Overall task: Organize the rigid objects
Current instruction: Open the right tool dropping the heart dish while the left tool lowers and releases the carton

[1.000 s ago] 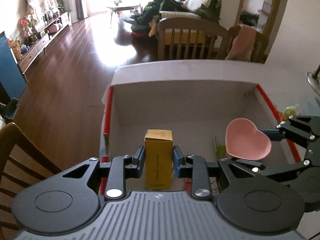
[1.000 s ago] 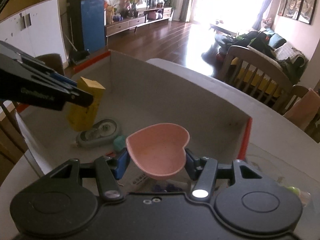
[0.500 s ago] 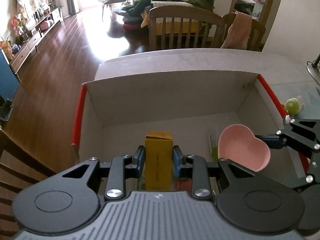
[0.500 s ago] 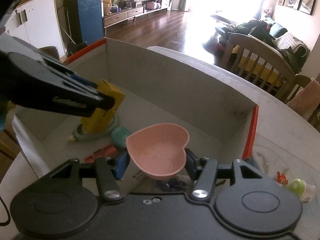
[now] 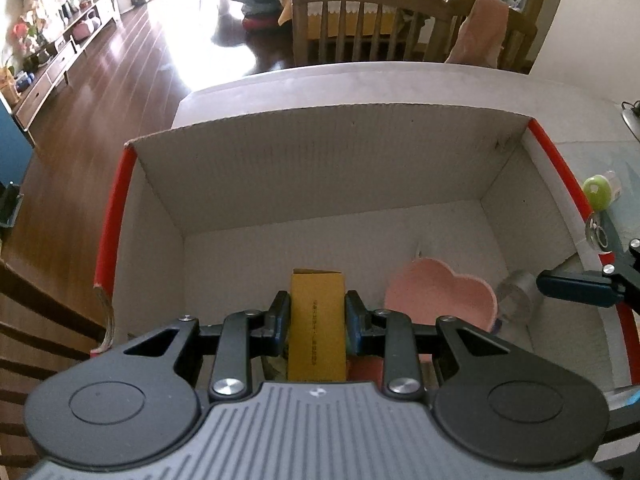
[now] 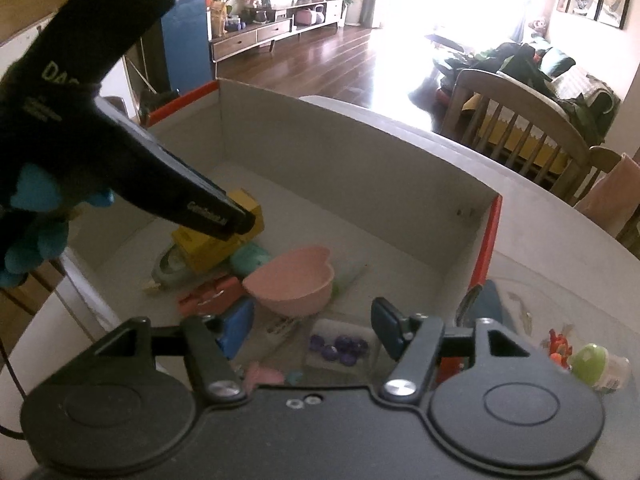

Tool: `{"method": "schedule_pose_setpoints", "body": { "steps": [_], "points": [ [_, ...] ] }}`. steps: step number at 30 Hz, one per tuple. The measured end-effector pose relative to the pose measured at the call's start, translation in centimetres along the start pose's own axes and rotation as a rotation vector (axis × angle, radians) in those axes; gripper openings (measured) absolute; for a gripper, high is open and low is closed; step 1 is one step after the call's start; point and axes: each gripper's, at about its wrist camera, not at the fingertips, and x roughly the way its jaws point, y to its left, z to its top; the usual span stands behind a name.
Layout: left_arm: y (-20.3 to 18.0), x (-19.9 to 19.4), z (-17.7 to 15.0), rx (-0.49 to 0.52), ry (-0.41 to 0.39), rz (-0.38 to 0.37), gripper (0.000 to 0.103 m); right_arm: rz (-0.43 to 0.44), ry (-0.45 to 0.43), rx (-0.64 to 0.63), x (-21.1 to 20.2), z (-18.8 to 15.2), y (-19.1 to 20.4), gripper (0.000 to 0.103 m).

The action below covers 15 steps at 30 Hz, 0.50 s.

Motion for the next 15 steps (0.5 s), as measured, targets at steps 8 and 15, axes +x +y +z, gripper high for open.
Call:
{"method": "schedule_pose_setpoints", "body": {
  "steps": [8, 15],
  "points": [
    [0.0, -2.3, -1.7, -0.016, -0.023, 0.006, 0.029, 0.02, -0.062, 0.038, -2.7, -0.1, -1.0, 0.067],
    [-0.2, -5.4, -2.4, -0.033, -0.072, -0.006, 0.029, 0.03, -0.119, 0.069, -5.6, -0.3, -1.3, 0.07]
  ]
}}
